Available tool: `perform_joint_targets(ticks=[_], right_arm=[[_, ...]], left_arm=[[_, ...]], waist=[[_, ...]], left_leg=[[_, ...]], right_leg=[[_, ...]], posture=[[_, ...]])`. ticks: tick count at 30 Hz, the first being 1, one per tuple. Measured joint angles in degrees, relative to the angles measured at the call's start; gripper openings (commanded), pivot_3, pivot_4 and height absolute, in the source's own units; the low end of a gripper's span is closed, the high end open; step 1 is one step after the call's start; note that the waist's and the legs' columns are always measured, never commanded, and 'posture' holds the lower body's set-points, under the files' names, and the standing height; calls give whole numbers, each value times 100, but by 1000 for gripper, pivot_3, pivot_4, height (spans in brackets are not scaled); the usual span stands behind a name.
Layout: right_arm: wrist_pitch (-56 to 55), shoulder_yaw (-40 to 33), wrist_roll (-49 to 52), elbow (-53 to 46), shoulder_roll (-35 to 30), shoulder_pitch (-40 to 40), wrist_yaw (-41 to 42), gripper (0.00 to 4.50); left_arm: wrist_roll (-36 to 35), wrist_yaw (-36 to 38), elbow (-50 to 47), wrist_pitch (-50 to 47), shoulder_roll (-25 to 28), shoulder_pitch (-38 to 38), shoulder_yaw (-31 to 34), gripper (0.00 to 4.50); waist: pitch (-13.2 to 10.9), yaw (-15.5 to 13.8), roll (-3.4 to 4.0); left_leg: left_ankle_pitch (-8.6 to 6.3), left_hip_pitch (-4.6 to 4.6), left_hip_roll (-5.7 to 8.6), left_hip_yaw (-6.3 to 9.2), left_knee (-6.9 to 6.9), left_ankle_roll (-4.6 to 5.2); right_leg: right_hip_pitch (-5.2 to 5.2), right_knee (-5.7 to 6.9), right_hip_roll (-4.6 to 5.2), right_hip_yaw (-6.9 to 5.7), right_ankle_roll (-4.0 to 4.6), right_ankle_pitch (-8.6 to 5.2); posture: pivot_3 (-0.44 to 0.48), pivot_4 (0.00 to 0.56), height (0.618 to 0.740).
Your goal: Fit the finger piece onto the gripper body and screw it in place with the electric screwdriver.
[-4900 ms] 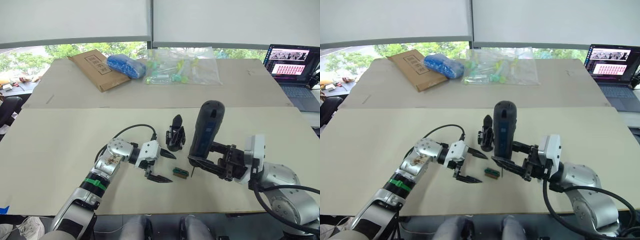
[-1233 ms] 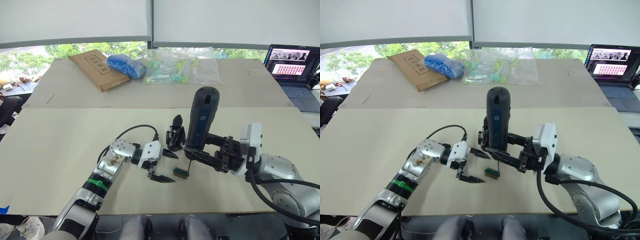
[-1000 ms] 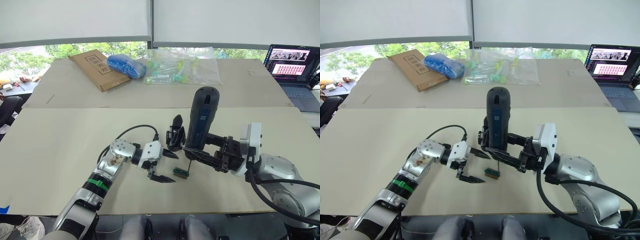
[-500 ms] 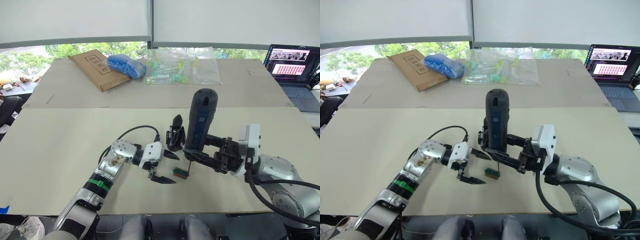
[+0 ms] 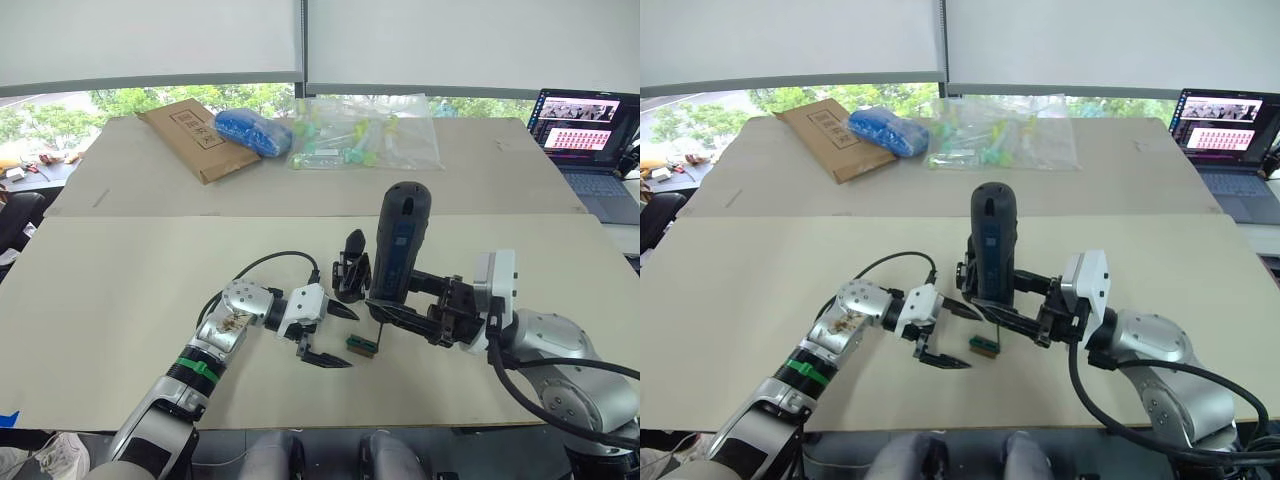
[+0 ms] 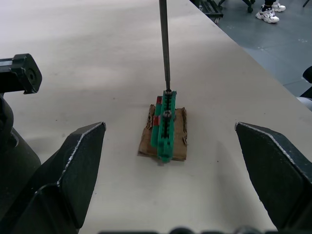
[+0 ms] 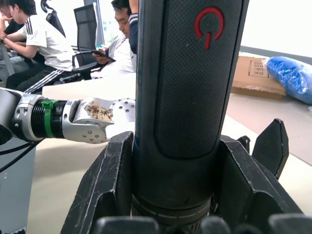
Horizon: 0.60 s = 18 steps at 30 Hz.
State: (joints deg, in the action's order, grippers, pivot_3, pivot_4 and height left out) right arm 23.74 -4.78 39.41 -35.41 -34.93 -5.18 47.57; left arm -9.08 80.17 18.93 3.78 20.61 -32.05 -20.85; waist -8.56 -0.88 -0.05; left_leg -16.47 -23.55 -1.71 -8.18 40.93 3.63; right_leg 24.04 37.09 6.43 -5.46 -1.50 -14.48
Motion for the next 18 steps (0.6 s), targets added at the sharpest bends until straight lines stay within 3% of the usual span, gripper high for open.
perform_joint_targets(ticks=[18], right_arm=[[-8,77,-111,29,121,-27,3,1880]], left_arm=[[0,-27,-12,0,-1,0,0,4500]], waist=[[0,-1,0]], left_leg=[[0,0,0,0,0,0]], right_leg=[[0,0,0,0,0,0]], posture=[[0,150,740]])
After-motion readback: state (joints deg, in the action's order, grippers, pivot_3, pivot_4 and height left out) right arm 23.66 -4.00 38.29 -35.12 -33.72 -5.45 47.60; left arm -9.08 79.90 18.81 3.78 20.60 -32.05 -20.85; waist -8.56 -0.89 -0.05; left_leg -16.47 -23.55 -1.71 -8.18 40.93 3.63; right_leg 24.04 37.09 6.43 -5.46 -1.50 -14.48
